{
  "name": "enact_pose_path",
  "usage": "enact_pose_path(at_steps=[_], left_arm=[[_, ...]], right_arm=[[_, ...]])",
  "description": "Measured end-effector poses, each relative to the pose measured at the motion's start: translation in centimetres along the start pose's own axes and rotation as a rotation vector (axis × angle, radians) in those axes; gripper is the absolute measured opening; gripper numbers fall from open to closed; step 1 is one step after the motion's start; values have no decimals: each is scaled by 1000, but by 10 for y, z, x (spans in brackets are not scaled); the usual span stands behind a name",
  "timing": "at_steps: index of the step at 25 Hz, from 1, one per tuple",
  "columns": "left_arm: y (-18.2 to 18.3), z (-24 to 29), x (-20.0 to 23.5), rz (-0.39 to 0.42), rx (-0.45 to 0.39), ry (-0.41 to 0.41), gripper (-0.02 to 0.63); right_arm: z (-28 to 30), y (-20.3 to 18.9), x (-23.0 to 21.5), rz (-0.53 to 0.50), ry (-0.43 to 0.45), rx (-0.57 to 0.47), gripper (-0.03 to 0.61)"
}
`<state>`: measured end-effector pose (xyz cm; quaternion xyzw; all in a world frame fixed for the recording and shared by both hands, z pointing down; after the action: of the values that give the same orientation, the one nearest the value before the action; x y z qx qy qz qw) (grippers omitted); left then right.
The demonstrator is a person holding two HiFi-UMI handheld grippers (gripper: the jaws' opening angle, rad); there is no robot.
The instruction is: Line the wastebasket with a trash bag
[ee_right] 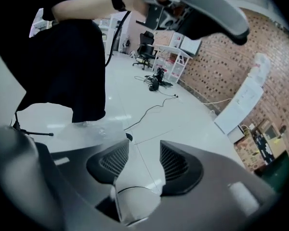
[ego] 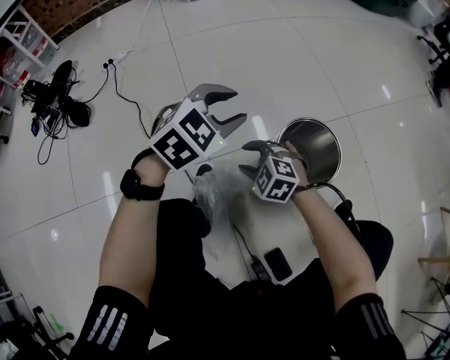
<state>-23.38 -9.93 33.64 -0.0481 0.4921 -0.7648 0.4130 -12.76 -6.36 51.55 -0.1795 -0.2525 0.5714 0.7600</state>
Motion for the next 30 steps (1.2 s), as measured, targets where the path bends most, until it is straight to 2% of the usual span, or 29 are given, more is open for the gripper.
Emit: enact_pose_path(at_steps=[8,13,18,24,26,28,30], left_arm=[[-19,-13,6,-17,12,9,173],[-22,-18,6,-11,18,14,173],[-19,-19,5,0,12,9,173],[-16,-18,4,-4,2,9,173],[-15,-18,4,-5,0,11,173],[-14,-18,5,-4,-4,13,173],[-12,-18,6,-4,-9,15,173]], right_arm=[[74,-15,28,7,137,98,224],[115,-34,45,-86,166,260,233],[146,-52,53,-132,200,385,236],[165,-71,67,-100,253,423,232],[165,-75,71,-97,251,417,186],[162,-74,69,-79,223,396,50],[158,-71,66,-55,195,374,8]])
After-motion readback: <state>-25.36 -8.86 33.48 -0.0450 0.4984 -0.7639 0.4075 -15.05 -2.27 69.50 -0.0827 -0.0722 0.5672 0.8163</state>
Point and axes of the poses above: the fingertips, and each gripper's own axes: z forward along the fingers, x to its left, y out of its top, the point moved 8 cm from there along -z, backward along the fingers, and after that the axes turned 7 degrees about y, right-handed, at the moved point
